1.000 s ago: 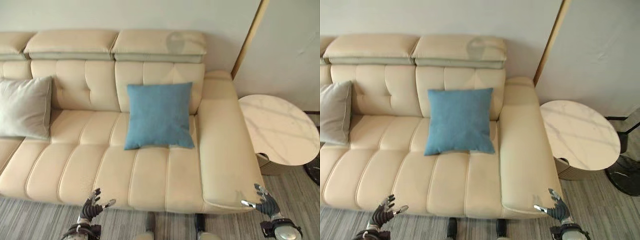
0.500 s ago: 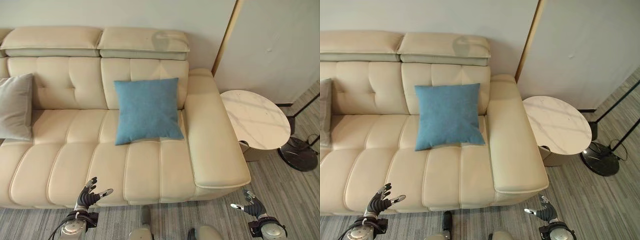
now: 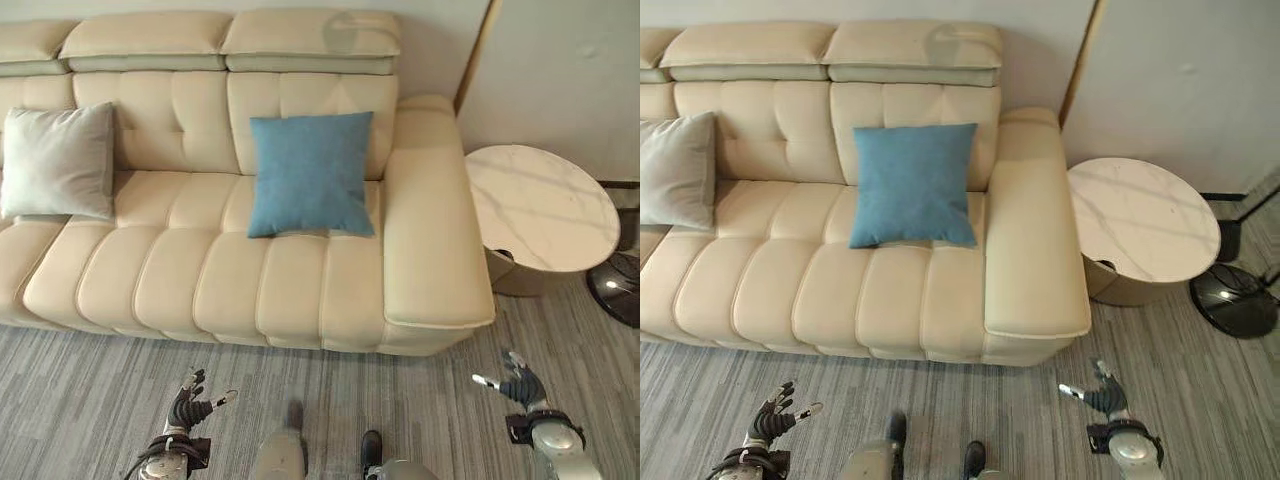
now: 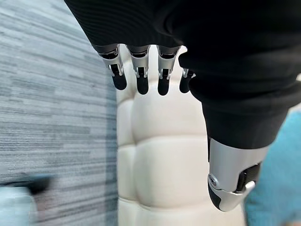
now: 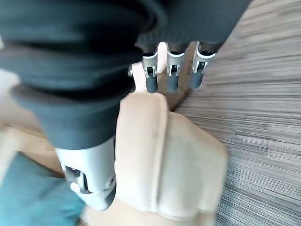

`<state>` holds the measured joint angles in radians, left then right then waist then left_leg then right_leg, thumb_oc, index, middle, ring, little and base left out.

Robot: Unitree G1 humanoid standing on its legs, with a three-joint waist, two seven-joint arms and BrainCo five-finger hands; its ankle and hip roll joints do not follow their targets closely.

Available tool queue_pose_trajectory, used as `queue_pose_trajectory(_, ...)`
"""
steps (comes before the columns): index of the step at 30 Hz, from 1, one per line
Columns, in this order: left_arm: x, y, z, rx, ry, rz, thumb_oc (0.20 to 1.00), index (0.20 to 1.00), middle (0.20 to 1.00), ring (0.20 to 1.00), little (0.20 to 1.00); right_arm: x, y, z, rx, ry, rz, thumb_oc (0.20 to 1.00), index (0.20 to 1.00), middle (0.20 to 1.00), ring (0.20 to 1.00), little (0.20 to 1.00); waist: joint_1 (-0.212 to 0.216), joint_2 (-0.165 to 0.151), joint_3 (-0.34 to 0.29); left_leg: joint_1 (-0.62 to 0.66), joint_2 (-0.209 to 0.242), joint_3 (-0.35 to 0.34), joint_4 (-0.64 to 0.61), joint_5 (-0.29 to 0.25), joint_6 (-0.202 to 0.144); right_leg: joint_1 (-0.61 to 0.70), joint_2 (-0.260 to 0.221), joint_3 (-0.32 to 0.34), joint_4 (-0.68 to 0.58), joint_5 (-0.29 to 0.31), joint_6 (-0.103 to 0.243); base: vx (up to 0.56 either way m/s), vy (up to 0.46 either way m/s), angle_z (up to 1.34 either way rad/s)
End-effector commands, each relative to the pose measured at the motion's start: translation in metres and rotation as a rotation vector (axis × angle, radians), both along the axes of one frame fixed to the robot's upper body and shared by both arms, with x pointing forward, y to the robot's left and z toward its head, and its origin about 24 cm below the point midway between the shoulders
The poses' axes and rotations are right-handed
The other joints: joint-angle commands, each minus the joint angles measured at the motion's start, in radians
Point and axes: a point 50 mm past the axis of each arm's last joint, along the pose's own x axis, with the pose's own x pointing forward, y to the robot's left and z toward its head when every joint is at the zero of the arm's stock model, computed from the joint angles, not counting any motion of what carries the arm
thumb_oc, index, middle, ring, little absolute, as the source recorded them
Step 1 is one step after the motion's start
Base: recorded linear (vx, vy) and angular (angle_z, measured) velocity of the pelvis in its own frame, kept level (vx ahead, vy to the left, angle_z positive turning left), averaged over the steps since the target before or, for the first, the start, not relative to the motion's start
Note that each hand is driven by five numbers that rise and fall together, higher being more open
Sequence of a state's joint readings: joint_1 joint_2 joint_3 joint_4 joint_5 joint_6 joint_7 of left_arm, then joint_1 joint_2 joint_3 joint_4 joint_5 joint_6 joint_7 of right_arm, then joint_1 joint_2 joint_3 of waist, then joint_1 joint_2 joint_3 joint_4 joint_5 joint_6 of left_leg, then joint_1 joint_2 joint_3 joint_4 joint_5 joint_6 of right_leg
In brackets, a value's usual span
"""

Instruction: Pick up all the scattered cushions and arrange them neatly on the sofa.

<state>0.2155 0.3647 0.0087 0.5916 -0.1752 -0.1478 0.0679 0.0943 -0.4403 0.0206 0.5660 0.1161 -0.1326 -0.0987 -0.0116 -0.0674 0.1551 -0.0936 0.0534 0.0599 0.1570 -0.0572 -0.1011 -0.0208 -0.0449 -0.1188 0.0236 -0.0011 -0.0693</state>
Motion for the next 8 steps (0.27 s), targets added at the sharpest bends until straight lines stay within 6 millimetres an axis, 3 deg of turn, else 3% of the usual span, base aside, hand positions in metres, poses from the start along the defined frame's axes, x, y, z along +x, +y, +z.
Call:
queue_pose_trajectory(1,0.0117,0.0096,0.0132,0.055,-0.054,-0.042,1.000,1.000,1.000,1.000,1.000,0.0014,-0.0140,0.0072,-0.049,-0.026,-0.006,1.000,1.000,1.000,1.000,1.000,0.005,0.006,-0.045,0.002,-0.002,0.004,-0.102,0.018,0.037,-0.001,0.019,-0.014,-0.066,-0.047,0.151,0.03,0.047,0.24)
queue_pose_trajectory(8,0.0047,0.0083,0.0072,0.047,-0.018,-0.036,1.000,1.000,1.000,1.000,1.000,-0.0015,-0.0132,0.0026,-0.058,0.010,0.010,1.000,1.000,1.000,1.000,1.000,0.007,0.008,-0.060,0.064,-0.017,-0.008,-0.182,0.031,0.041,0.026,0.018,-0.011,-0.071,-0.040,0.153,0.01,0.050,0.14)
